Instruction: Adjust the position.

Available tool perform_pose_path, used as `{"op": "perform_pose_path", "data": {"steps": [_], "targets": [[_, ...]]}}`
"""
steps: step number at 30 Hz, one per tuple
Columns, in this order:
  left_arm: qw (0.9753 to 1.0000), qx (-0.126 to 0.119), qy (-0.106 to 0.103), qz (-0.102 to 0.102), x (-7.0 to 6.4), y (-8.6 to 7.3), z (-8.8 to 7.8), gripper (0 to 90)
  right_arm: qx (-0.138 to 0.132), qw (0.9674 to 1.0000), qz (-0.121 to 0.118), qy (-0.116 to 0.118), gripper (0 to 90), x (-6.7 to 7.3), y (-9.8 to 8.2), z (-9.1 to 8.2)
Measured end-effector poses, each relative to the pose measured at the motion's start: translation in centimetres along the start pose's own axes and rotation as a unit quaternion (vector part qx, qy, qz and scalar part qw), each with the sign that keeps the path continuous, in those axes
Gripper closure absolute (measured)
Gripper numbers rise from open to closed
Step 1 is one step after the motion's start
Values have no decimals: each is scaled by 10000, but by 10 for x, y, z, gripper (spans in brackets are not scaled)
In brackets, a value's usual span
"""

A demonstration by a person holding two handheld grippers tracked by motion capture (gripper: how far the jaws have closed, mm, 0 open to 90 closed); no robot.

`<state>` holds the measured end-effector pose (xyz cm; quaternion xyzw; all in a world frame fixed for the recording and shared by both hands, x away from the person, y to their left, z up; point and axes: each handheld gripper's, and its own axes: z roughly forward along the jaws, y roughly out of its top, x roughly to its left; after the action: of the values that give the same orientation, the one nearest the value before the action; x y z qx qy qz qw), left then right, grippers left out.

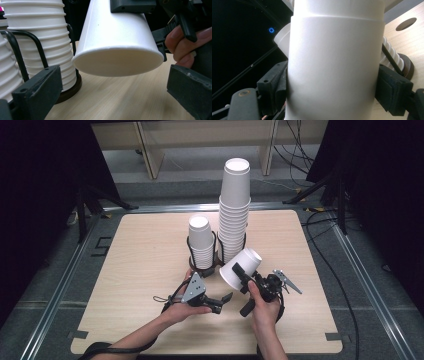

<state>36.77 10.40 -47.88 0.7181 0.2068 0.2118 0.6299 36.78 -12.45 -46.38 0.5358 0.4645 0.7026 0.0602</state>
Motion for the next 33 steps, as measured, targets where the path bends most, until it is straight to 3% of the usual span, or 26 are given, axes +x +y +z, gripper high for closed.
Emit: {"op": "perform_pose_path", "data": {"steps": [3, 7, 13, 14, 23, 26, 27, 28, 33], "targets": [[10000, -15, -45, -49, -2, 0, 2, 0, -15, 10000, 22, 7, 208, 0, -2, 1], [10000, 72, -34, 38, -2, -1, 4, 0, -5, 10000, 25, 0, 208, -1, -2, 1], [10000, 3, 23, 67, 2, 2, 7, 0, 17, 10000, 31, -4, 208, -1, -3, 1], [10000, 8, 17, 79, 1, 2, 7, 0, 45, 9998, 198, -2, 208, 1, -4, 1], [9999, 53, -66, 62, 0, 1, 10, 0, 67, 10000, 37, 11, 209, 0, -8, 2], [9999, 70, -75, 87, 1, -1, 11, 0, 72, 9999, 110, -6, 210, 1, -9, 2], [9999, 87, -77, 106, 1, -1, 11, 0, 115, 9996, 274, -27, 210, 3, -10, 2], [9999, 98, -80, 118, 1, -1, 12, 0, 58, 9999, 57, -91, 210, 1, -10, 3], [9999, 22, -103, 89, 0, -1, 13, 0, 35, 10000, 76, -34, 210, 1, -10, 2]]}}
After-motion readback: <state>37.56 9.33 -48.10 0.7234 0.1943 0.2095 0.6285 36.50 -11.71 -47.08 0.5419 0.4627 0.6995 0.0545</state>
